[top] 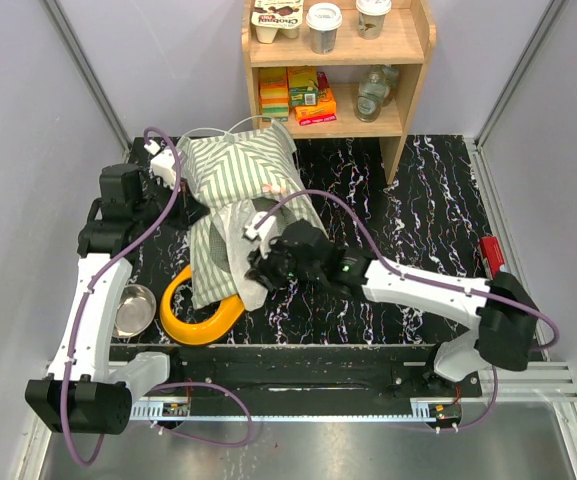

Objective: Set up the pet tent

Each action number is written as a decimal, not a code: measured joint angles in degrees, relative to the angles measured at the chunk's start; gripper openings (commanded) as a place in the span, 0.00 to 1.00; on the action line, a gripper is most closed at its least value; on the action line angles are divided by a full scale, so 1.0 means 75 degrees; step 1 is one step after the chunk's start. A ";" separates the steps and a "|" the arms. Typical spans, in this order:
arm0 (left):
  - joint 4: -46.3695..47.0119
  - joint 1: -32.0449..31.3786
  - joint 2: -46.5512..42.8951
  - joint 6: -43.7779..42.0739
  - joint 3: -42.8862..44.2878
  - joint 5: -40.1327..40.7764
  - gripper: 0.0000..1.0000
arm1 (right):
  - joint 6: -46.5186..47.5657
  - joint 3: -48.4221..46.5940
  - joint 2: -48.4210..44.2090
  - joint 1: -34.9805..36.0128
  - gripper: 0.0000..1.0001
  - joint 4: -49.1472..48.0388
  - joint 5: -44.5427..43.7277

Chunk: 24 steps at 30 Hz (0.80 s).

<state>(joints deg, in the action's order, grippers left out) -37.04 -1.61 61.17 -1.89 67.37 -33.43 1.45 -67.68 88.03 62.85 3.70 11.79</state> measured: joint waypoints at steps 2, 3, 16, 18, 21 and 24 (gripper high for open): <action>0.0012 0.0000 0.0009 0.0038 0.0000 -0.0026 0.00 | -0.0210 0.0455 -0.0420 -0.0166 0.38 -0.0297 -0.1052; 0.0029 0.0000 0.0009 0.0064 -0.0003 -0.0038 0.00 | -0.0297 0.0615 -0.0583 -0.0251 0.38 -0.0484 -0.1632; 0.0096 -0.0003 0.0006 0.0221 -0.0061 -0.0396 0.00 | -0.0784 0.0857 0.0117 -0.0930 0.43 -0.2634 -0.5540; 0.0099 -0.0023 0.0006 0.0248 -0.0061 -0.0484 0.00 | -0.0839 0.0825 0.0271 -0.1070 0.45 -0.2862 -0.5668; 0.0111 -0.0061 0.0006 0.0268 -0.0064 -0.0580 0.00 | -0.0924 0.0796 0.0498 -0.1163 0.47 -0.3290 -0.5776; 0.0149 -0.0085 0.0006 0.0289 -0.0064 -0.0650 0.00 | -0.0985 0.0764 0.0705 -0.1218 0.50 -0.3710 -0.5896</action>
<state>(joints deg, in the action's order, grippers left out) -35.92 -2.24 61.21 0.27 66.89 -38.30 -5.93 -61.95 93.32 53.71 -24.12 -32.42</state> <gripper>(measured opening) 0.049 0.472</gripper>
